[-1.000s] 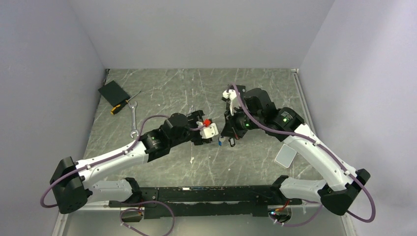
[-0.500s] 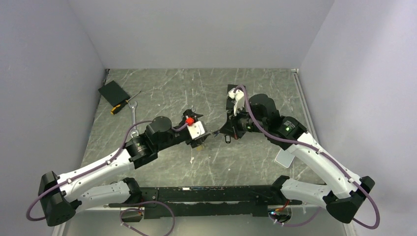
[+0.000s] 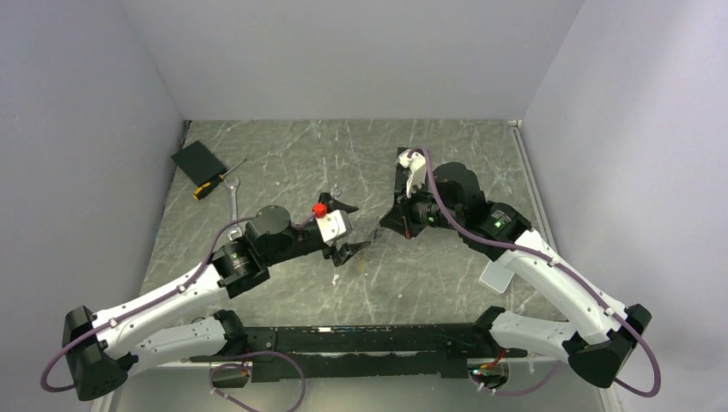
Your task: Put the keys on the keyring
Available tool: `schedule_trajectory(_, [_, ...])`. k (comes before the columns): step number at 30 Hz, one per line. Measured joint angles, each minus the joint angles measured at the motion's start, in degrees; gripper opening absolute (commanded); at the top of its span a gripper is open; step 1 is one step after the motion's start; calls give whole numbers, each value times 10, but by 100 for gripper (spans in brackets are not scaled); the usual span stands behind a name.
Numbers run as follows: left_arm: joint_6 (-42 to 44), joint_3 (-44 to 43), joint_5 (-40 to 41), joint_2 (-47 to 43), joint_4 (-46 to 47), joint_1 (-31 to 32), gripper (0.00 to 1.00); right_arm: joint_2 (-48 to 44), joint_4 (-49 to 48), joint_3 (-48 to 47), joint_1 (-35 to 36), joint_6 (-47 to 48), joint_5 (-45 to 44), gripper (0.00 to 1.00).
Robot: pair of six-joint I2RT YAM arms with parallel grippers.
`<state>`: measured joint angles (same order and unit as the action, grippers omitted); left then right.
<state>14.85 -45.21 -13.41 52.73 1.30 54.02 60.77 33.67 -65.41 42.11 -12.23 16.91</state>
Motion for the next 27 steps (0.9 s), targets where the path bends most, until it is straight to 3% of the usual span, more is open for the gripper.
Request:
schedule_trajectory(8, [-68, 38, -3, 57, 136, 0, 71, 0, -6, -14, 0, 0, -6, 0])
schedule_trajectory(19, [-83, 64, 0, 107, 258, 1, 59, 0, -4, -30, 0, 1, -5, 0])
schedule_trajectory(21, [-83, 66, -1, 111, 279, 1, 50, 0, -4, -30, 0, 1, -5, 0])
schedule_trajectory(24, [-86, 66, -2, 119, 299, 1, 27, 0, -4, -30, 0, 2, -5, 0])
schedule_trajectory(27, [-81, 66, -2, 125, 306, 1, 25, 0, -3, -30, 0, 3, -5, 0])
